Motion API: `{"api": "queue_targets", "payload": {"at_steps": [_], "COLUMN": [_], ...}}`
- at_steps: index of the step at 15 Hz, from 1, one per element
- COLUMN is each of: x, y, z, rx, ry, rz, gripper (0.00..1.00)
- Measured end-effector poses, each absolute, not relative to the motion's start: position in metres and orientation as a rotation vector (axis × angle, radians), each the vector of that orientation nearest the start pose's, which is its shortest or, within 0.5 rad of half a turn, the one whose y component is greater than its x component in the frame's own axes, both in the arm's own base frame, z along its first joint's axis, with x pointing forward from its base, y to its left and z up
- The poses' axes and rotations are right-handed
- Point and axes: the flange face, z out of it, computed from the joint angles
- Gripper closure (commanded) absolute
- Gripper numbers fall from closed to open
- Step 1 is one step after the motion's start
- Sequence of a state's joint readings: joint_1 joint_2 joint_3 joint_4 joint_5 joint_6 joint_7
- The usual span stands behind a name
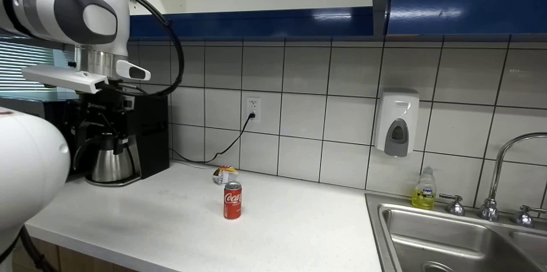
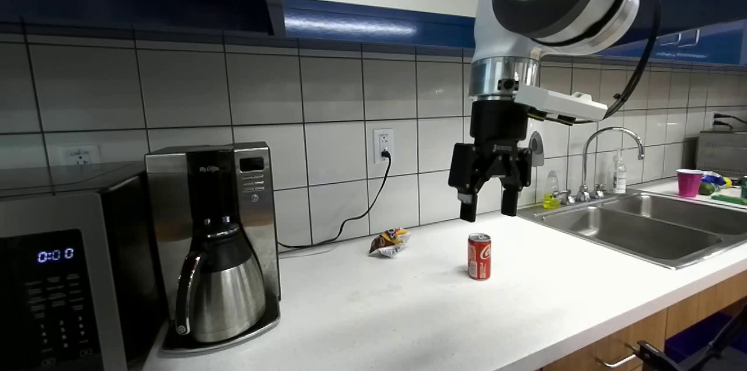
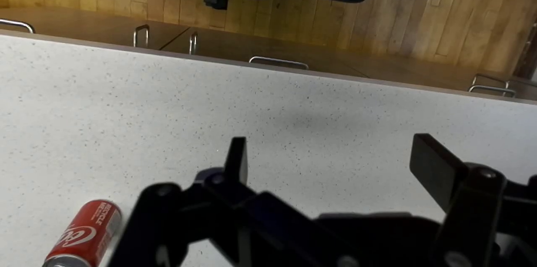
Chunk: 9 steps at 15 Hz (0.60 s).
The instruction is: Put the can in the top cabinet
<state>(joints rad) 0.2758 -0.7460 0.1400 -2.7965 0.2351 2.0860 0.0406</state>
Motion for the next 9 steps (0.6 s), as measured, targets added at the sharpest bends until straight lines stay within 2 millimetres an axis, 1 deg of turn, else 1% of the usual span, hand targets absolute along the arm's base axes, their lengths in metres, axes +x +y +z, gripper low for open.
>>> {"api": "queue_targets", "payload": {"at_steps": [2, 5, 9], "x": [0.292, 0.308, 0.337], "y": [0.133, 0.121, 0.094], "z": [0.409, 0.398, 0.366], "rx": [-3.009, -3.018, -3.047], "ry": [-0.33, -0.28, -0.203], "rz": [-0.017, -0.036, -0.053], "gripper": [0.0, 0.0, 0.0]}}
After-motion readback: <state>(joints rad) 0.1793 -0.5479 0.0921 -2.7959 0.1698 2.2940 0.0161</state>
